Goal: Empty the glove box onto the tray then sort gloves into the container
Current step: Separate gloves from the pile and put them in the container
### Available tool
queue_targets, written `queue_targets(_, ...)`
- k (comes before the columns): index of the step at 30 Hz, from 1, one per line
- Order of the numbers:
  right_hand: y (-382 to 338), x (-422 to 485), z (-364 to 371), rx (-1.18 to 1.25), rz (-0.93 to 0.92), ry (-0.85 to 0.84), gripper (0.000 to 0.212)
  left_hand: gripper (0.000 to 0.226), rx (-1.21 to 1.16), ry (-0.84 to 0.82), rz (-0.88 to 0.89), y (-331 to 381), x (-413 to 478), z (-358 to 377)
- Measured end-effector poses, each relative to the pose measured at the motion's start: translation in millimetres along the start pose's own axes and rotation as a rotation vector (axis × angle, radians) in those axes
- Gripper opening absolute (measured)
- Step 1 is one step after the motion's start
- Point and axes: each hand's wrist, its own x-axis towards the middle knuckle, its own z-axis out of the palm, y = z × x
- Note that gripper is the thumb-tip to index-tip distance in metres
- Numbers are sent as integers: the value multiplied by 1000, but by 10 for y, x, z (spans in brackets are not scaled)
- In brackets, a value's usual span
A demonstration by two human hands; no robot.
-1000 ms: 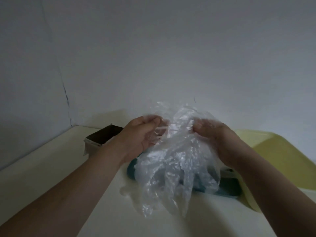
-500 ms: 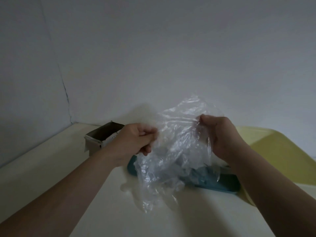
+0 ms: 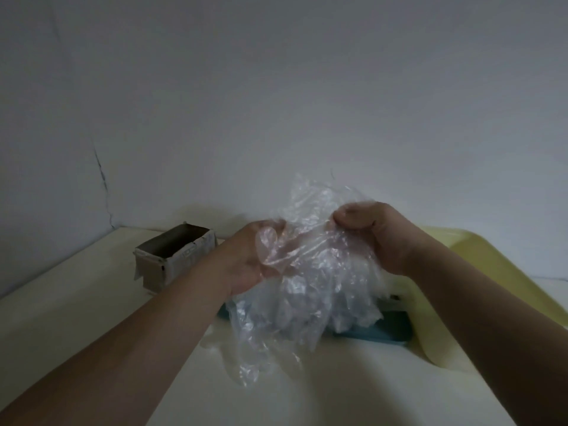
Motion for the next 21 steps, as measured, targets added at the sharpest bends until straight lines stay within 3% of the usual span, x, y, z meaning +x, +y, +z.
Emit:
queue_targets(2, -36, -58, -208, -105, -31, 97, 36, 9, -67, 114, -64, 20, 109, -20)
queue_targets(6, -77, -171, -667, -156, -38, 264, 20, 18, -7, 166, -42, 40, 143, -184)
queue_targets(9, -79, -197, -802, -236, -3, 88, 18, 23, -42, 197, -35, 80, 157, -178)
queue_targets(12, -99, -185, -763, -312, 53, -173, 47, 34, -53, 190, -10, 114, 183, -106)
queue_targets(14, -119, -170, -695, -353, 71, -286, 55, 35, -88, 168, 25, 133, 192, -86)
queue_targets(17, -125, -147, -572, -448, -37, -187, 33, 26, -134, 72, 27, 127, 187, -68)
queue_targets(21, -190, -78, -396, -489, -136, -84, 34, 13, 9, 27, 42, 126, 179, 27)
